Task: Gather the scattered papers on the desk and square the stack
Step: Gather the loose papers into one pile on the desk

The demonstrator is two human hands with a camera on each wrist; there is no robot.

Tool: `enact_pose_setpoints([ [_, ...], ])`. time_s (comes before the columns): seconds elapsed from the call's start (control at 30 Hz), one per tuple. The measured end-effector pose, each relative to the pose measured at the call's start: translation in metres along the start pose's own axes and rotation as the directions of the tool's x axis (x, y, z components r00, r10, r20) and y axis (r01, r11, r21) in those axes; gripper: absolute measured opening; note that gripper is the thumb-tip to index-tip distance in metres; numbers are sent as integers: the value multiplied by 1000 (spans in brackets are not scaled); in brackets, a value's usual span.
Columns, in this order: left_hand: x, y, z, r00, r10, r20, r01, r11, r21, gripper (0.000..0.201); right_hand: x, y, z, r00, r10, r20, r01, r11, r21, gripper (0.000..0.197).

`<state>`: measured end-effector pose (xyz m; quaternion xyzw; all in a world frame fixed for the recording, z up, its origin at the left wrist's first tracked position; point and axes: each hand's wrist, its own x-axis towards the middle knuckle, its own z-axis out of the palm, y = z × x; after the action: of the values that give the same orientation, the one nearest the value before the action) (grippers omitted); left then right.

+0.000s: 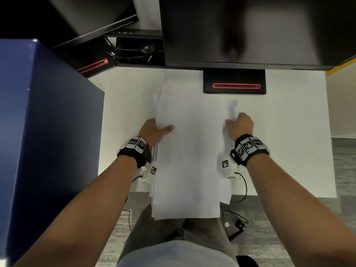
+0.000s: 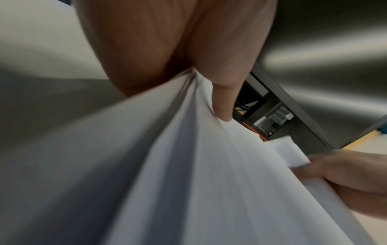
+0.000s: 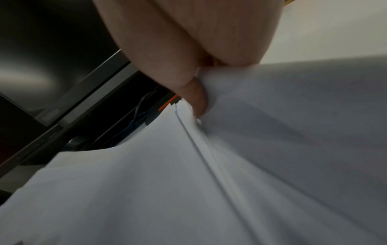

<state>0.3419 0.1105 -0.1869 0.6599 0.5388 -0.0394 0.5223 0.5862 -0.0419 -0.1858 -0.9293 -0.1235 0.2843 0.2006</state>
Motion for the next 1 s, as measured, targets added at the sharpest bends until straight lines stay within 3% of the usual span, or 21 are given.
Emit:
enact_pose_setpoints([
  [0.07, -4, 0, 6, 1000, 15, -15, -16, 999, -35, 48, 2, -6, 1, 997, -71, 39, 70, 997, 23, 21],
  [0.13, -4, -3, 3, 996, 12, -88, -20, 996, -86, 45, 3, -5, -1, 994, -93, 56, 87, 991, 106, 27],
  [0.23, -1, -8, -8, 983, -32, -180, 3, 987, -159, 35, 11, 19, -14, 1000, 4, 19, -7, 985, 173, 44],
  [0.3, 2, -5, -14, 983, -23, -183, 2, 993, -115, 23, 18, 40, -19, 997, 74, 21, -77, 980, 186, 29],
  [0.5, 29, 14, -6, 991, 56, -124, -58, 998, -17, 41, 26, 34, -15, 996, 72, -46, -64, 985, 162, 17],
  [0.63, 27, 22, 7, 997, 29, -69, -39, 989, -143, 47, 22, -1, -5, 1000, -5, -22, 9, 983, 185, 11],
  [0.73, 20, 24, 8, 994, 37, -106, -57, 980, -191, 54, 13, -5, -9, 999, -41, 13, 37, 977, 208, 7],
  [0.8, 11, 16, -1, 995, 15, -100, -30, 989, -142, 55, 3, 10, -20, 998, -31, 47, 22, 983, 180, 17],
  [0.9, -7, -10, -11, 997, -70, 28, 67, 993, 98, 60, -26, 41, -31, 988, -7, 151, -6, 997, 81, 30],
  [1.0, -31, -25, -4, 977, -144, 156, 95, 953, 287, 52, -57, 56, -22, 961, 47, 273, -44, 999, -17, 25],
])
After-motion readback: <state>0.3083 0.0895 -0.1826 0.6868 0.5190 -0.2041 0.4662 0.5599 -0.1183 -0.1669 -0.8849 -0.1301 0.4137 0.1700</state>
